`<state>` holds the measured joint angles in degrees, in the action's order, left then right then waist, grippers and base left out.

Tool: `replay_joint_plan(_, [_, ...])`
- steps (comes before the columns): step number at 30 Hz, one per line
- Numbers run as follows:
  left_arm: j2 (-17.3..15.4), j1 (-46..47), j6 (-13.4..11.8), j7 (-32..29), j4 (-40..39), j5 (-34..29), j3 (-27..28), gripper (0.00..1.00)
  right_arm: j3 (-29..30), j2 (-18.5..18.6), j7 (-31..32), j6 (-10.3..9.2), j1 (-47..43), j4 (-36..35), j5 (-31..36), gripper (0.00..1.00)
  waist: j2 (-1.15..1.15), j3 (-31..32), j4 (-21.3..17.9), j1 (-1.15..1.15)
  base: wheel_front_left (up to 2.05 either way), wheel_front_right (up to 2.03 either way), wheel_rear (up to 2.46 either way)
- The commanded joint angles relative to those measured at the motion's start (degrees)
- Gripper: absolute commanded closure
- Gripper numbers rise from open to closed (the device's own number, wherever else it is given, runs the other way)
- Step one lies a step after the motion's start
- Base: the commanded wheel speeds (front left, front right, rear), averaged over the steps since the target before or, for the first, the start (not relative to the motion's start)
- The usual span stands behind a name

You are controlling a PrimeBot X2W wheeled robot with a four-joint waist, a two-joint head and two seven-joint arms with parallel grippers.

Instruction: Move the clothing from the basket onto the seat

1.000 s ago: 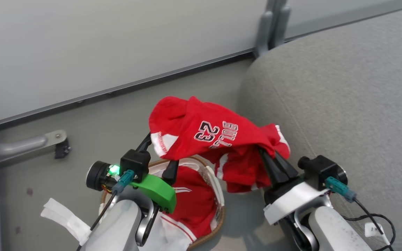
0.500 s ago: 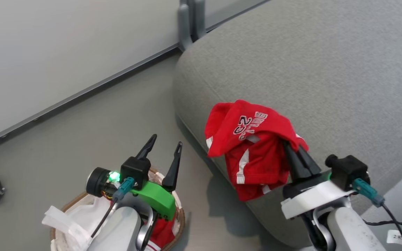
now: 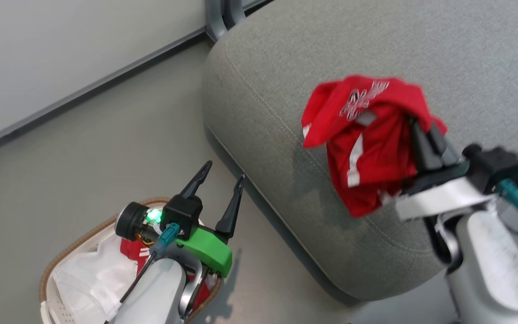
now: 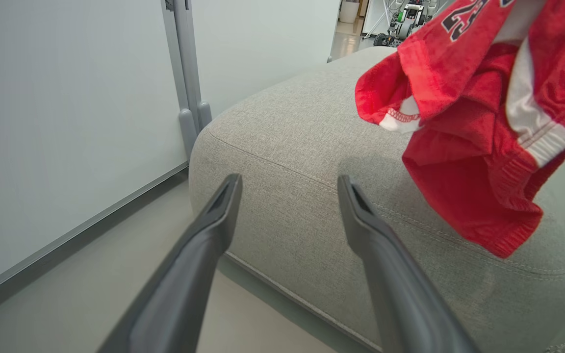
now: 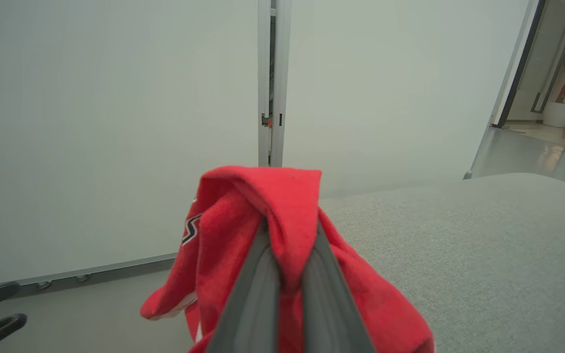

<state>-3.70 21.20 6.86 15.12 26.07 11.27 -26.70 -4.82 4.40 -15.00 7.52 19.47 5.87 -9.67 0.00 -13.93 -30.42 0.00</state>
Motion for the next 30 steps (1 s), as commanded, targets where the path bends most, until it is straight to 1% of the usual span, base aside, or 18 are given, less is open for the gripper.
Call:
replay_joint_plan(1, [-0.9,1.3,0.2,0.1,-0.6,-0.5,0.0,0.00,0.9,1.4,-0.3,-0.06,2.8,0.5,0.8,1.00,0.00,-3.0,0.3,0.00,0.00,0.00,0.00])
replay_joint_plan(8, [-2.4,4.6,0.6,0.1,-2.4,-1.9,-2.6,0.00,7.5,6.7,-0.3,-0.06,14.3,4.7,4.1,1.00,0.00,-10.1,4.0,0.00,0.00,0.00,0.00])
replay_joint_plan(11, [-3.0,6.7,0.6,0.1,-3.0,-2.0,-4.2,0.00,10.3,8.6,-0.3,-0.06,19.4,7.9,5.4,1.00,0.00,-13.4,5.7,0.00,0.00,0.00,0.00])
replay_joint_plan(12, [-3.2,7.4,0.7,0.1,-3.2,-2.0,-4.7,0.00,11.0,8.6,-0.3,-0.06,20.6,8.7,6.1,1.00,0.00,-14.3,6.1,0.00,0.00,0.00,0.00])
replay_joint_plan(15, [-4.1,9.3,0.7,0.1,-3.7,-1.6,-6.3,0.00,14.1,10.0,-0.3,-0.07,25.7,13.5,8.1,1.00,0.00,-17.3,7.3,0.00,0.00,0.00,0.00])
replay_joint_plan(19, [-4.6,11.6,0.7,0.1,-4.2,-0.7,-8.3,0.00,19.3,10.1,-0.3,-0.07,30.8,20.2,9.2,1.00,0.00,-20.5,9.3,0.00,0.00,0.00,0.00])
replay_joint_plan(22, [-4.9,12.8,0.7,0.1,-4.2,-0.1,-9.1,0.00,22.1,10.0,-0.3,-0.06,33.1,23.2,10.1,1.00,0.00,-22.0,10.8,0.00,0.00,0.00,0.00])
replay_joint_plan(26, [-5.3,13.8,0.7,0.1,-4.0,0.2,-9.3,0.00,23.5,8.9,-0.3,-0.06,34.5,25.2,10.4,1.00,0.00,-23.8,12.5,0.00,0.00,0.00,0.00])
replay_joint_plan(30, [-5.7,14.4,0.7,0.1,-3.7,0.3,-9.1,0.00,22.9,7.4,-0.3,-0.06,34.0,25.7,10.1,1.00,0.00,-24.8,13.6,0.00,0.00,0.00,0.00])
